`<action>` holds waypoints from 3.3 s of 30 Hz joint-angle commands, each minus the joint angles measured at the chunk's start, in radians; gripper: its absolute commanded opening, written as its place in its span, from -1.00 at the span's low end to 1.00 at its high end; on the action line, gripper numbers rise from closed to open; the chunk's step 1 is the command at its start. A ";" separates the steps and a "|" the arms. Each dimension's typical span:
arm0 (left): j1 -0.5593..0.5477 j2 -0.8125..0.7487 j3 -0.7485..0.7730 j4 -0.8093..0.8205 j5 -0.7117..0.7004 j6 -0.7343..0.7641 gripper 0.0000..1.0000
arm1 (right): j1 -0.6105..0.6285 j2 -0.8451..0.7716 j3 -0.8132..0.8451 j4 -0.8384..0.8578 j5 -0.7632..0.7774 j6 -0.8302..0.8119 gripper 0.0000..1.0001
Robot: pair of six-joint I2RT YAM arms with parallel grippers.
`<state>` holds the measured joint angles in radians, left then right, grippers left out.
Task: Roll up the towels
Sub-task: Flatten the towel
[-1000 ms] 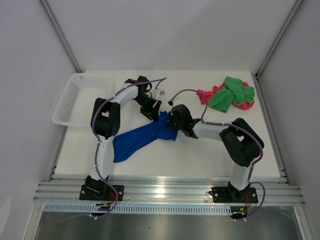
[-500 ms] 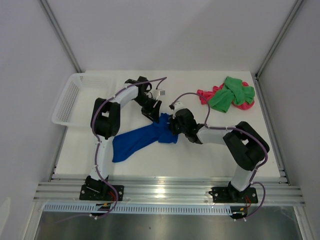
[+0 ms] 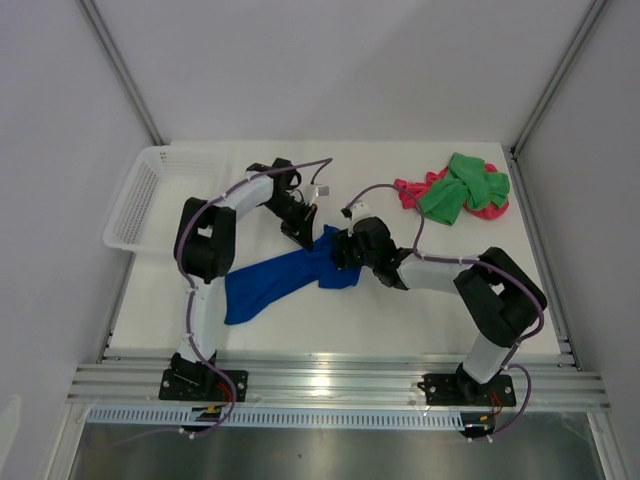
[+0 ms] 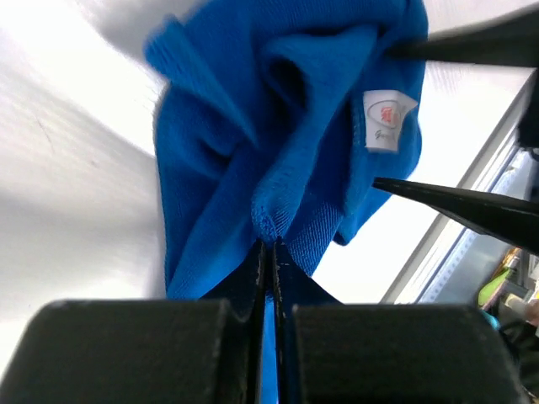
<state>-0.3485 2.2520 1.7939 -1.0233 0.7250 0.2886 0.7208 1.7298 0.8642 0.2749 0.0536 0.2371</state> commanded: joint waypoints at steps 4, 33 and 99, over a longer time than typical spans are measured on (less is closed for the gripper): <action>-0.023 -0.172 -0.128 0.157 -0.079 0.038 -0.99 | 0.037 -0.151 0.004 -0.060 0.228 0.048 0.40; -0.029 -0.173 -0.134 0.144 -0.052 0.037 -0.99 | 0.123 0.126 0.265 -0.187 0.324 0.123 -0.05; 0.213 -0.565 0.726 0.107 -0.548 -0.158 -0.99 | -0.417 0.206 1.806 -0.763 0.000 -0.114 -1.00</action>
<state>-0.1650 1.7744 2.4725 -1.0534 0.3202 0.1642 0.3660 1.9484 2.5175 -0.5827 -0.0166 0.1318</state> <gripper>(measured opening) 0.011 0.010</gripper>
